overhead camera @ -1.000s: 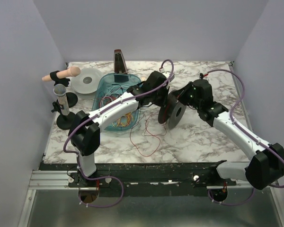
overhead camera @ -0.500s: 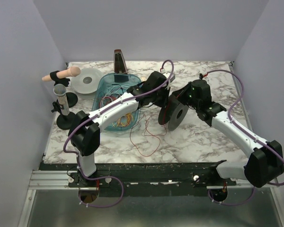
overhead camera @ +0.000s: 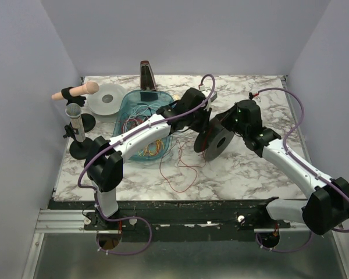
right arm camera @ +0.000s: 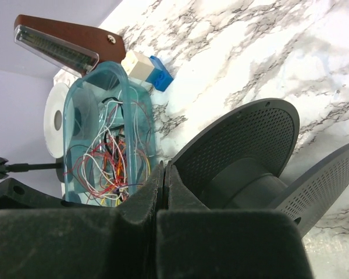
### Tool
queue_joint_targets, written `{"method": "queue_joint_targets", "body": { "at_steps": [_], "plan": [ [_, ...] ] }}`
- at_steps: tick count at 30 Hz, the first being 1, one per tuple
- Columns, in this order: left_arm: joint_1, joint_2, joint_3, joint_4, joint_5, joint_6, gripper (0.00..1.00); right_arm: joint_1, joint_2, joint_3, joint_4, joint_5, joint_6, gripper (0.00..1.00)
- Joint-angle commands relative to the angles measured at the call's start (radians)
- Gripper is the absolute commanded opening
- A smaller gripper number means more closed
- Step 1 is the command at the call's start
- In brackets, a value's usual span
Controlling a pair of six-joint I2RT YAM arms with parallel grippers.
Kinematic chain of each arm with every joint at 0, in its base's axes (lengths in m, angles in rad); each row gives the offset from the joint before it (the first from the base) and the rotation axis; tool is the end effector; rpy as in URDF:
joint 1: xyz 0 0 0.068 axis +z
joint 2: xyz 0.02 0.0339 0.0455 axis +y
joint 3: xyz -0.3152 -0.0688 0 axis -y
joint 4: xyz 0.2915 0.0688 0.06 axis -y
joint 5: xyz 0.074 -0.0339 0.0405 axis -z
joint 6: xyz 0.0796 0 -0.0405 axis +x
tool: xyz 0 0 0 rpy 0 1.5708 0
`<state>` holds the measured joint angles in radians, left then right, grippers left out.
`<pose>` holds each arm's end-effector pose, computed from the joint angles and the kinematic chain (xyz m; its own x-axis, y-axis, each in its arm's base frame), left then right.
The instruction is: Wrap the cables
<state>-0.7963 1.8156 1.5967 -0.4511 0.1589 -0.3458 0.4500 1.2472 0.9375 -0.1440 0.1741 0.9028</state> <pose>0.3502 -0.3759 0.3198 -0.6772 0.2136 -0.7041 0.5984 0.7167 -0.3581 0.3236 0.1410 0.3139 -0.4707 0.6313 -0.6164 0.1313 0.7409 0.6586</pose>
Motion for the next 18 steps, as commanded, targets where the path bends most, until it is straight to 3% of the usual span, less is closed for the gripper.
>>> {"method": "queue_joint_targets", "body": {
  "at_steps": [1, 4, 9, 18],
  "plan": [
    [-0.003, -0.027, 0.025, 0.015, 0.034, 0.007, 0.25, -0.002, 0.003, -0.025, -0.106, 0.027, -0.002, 0.01],
    [-0.003, -0.029, 0.017, 0.015, 0.039, -0.004, 0.22, -0.002, -0.015, -0.016, -0.134, 0.050, -0.001, 0.01],
    [-0.004, -0.026, 0.023, 0.012, 0.042, -0.027, 0.00, -0.001, -0.046, 0.082, -0.245, 0.106, -0.083, 0.01],
    [-0.057, -0.016, 0.071, 0.005, -0.063, 0.060, 0.00, 0.024, 0.053, 0.162, -0.396, 0.084, -0.079, 0.01]
  ]
}}
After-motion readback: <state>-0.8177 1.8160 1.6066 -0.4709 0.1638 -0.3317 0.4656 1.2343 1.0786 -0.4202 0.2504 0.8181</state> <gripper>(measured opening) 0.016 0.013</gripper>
